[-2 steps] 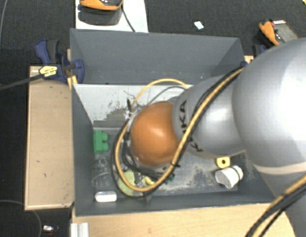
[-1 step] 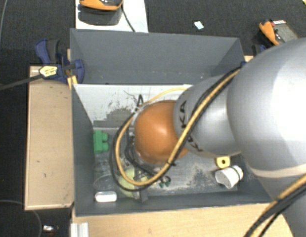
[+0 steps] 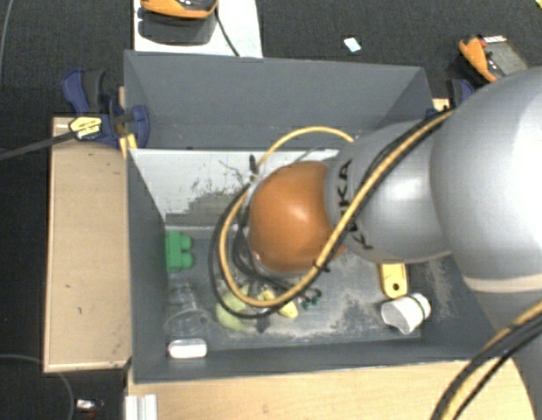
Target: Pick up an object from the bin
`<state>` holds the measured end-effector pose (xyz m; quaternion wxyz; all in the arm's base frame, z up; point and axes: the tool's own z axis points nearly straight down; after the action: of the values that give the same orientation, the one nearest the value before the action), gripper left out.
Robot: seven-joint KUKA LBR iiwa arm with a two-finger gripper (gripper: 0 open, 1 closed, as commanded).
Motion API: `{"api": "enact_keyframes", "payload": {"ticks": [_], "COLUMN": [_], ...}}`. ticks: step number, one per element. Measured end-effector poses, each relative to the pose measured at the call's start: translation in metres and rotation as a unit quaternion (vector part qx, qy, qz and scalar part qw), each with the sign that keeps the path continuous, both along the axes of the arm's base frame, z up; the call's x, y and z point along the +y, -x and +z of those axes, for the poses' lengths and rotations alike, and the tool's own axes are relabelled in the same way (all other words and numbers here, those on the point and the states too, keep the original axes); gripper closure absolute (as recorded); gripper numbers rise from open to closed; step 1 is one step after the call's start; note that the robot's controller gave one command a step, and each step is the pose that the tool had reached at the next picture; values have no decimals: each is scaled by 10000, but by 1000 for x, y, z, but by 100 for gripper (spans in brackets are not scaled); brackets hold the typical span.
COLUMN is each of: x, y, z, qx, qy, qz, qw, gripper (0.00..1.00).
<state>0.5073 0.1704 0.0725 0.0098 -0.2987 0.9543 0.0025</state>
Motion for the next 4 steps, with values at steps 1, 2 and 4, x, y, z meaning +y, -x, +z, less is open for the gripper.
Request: {"api": "enact_keyframes", "payload": {"ticks": [1, 2, 4], "x": [0, 1, 0], "y": [0, 0, 0], "z": [0, 5, 37], "qx": [1, -18, -21], "qy": [0, -16, -22], "qz": [-4, -19, -52], "qw": [10000, 10000, 10000], "gripper": [100, 100, 100]}}
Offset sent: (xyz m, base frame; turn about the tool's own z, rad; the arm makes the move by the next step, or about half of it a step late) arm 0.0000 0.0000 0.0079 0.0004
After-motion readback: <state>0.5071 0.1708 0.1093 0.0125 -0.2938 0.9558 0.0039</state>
